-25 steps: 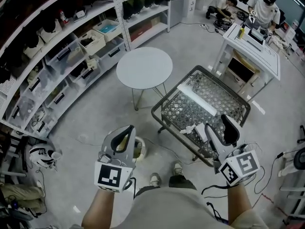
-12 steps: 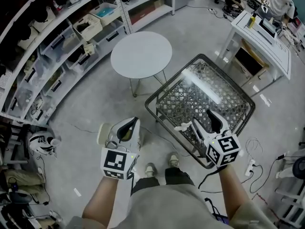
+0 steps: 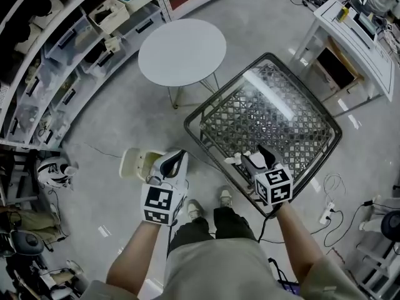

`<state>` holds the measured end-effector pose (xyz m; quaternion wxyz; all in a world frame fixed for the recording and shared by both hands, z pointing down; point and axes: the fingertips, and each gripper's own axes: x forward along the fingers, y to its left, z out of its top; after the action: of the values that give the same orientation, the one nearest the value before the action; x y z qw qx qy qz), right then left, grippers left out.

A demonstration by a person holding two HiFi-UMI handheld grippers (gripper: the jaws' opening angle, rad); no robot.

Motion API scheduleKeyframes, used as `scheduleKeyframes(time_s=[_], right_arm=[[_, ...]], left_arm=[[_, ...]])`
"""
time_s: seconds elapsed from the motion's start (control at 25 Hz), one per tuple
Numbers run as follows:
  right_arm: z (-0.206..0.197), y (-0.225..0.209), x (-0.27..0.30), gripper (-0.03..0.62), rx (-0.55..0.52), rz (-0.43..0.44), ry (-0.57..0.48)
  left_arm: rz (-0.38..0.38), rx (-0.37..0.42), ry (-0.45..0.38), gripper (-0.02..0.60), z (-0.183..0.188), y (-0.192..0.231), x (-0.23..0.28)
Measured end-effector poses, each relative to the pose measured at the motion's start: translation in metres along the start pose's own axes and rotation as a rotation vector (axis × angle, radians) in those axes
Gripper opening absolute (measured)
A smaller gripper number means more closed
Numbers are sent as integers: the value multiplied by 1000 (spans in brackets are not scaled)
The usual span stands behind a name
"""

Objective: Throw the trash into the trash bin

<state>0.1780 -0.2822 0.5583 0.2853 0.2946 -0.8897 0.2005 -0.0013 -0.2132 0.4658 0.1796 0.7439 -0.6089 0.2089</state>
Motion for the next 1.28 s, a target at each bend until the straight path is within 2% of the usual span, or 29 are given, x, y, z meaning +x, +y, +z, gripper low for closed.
scheduleKeyframes(time_s=[0.32, 0.44, 0.52, 0.76, 0.92, 1.12, 1.28], right_arm=[[-79, 2, 56, 262, 22, 54, 192], [-100, 3, 75, 251, 51, 42, 261], [-112, 5, 86, 218, 58, 34, 294], [-139, -1, 108, 216, 64, -20, 360], [-155, -10, 113, 163, 94, -46, 387], [-155, -11, 113, 41, 28, -68, 389], [-146, -8, 108, 28, 51, -73, 373]], left_arm=[[8, -65, 110, 2, -60, -5, 29], [5, -81, 146, 2, -81, -8, 34], [3, -95, 169, 2, -94, -10, 35], [2, -160, 192, 2, -114, -10, 42], [7, -187, 196, 3, -121, -8, 43], [17, -194, 204, 2, -127, -1, 36], [34, -209, 198, 2, -126, 7, 26]])
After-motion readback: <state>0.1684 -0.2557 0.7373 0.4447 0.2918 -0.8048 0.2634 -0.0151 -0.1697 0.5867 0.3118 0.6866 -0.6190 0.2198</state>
